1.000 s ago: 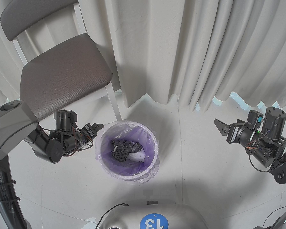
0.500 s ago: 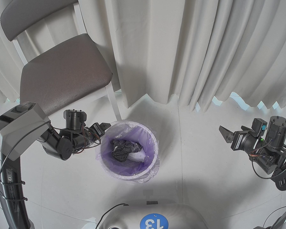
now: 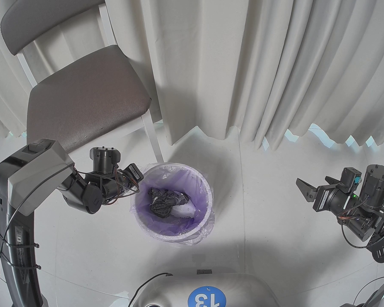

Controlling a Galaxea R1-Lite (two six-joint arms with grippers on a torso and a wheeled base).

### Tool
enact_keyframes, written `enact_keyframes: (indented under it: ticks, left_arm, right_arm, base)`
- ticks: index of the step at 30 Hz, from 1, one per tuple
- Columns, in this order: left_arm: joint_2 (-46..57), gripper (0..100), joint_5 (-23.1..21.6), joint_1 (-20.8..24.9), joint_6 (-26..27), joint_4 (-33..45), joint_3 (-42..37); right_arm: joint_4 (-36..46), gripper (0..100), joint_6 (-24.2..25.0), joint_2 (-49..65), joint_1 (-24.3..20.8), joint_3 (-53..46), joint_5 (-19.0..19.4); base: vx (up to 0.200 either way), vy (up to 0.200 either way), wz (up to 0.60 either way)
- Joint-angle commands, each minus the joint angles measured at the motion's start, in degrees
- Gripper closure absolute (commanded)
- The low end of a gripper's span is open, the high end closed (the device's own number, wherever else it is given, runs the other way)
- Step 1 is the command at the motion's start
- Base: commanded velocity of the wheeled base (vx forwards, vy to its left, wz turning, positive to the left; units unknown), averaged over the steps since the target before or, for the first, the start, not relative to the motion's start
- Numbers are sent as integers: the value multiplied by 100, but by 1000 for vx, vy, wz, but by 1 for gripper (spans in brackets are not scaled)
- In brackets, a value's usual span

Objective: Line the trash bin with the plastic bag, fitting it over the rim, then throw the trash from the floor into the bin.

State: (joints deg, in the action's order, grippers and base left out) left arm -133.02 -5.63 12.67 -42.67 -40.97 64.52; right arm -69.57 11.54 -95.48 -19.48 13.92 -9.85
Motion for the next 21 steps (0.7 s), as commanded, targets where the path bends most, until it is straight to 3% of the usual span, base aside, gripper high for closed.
enact_keyframes:
  ticks: [1, 21]
  left_arm:
    - [-13, 100, 9, -89, -5, -7, -19]
    - [-1085, 100, -87, -361, -93, 142, 834]
  right_arm:
    - [-4, 0, -38, -41, -3, -12, 1]
    - [-74, 0, -109, -481, -65, 5, 1]
  base:
    - [0, 0, 0]
    - [0, 0, 0]
